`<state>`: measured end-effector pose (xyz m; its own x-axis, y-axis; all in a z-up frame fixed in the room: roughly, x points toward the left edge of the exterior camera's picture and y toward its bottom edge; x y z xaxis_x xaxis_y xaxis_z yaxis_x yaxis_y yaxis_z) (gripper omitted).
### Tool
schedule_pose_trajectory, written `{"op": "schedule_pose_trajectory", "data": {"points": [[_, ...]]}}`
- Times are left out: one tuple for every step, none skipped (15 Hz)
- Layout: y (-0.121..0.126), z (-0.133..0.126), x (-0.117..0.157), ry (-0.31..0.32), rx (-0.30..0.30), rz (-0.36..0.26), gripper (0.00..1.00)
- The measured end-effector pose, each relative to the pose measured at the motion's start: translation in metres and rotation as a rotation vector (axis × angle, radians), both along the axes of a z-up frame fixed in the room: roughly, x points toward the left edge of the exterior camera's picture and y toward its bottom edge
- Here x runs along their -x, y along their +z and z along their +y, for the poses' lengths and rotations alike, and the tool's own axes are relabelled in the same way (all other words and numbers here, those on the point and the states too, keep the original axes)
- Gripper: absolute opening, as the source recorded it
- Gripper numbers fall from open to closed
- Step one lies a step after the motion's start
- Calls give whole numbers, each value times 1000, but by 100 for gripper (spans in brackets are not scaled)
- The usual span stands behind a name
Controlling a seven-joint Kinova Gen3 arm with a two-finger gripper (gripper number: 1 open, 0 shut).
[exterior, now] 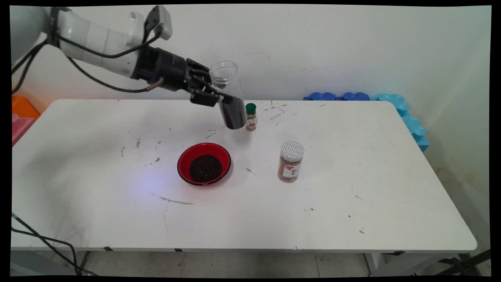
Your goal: Place the picked object on the table
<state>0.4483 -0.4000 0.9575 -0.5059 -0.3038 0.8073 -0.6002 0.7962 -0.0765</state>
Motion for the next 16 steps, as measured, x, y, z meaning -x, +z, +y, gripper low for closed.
{"op": "schedule_pose_trajectory", "data": {"points": [[-3, -5, 3, 18, -10, 3, 0], [-6, -8, 4, 26, -16, 4, 0], [-10, -11, 7, 37, -25, 4, 0], [-14, -15, 9, 46, -34, 2, 0], [-20, -18, 11, 54, -46, 0, 0], [-24, -20, 13, 58, -52, -1, 0], [-29, -22, 15, 65, -60, -1, 0], [-35, -25, 17, 73, -70, 0, 0], [-41, -27, 18, 80, -79, 0, 0], [-47, -28, 19, 86, -87, 0, 0], [-53, -30, 20, 91, -95, 0, 0], [-58, -31, 21, 97, -103, -1, 0], [-63, -32, 21, 101, -109, -1, 0], [-69, -33, 22, 105, -116, -2, 0], [-74, -34, 22, 109, -123, -3, 0], [-78, -35, 23, 112, -127, -3, 0]]}}
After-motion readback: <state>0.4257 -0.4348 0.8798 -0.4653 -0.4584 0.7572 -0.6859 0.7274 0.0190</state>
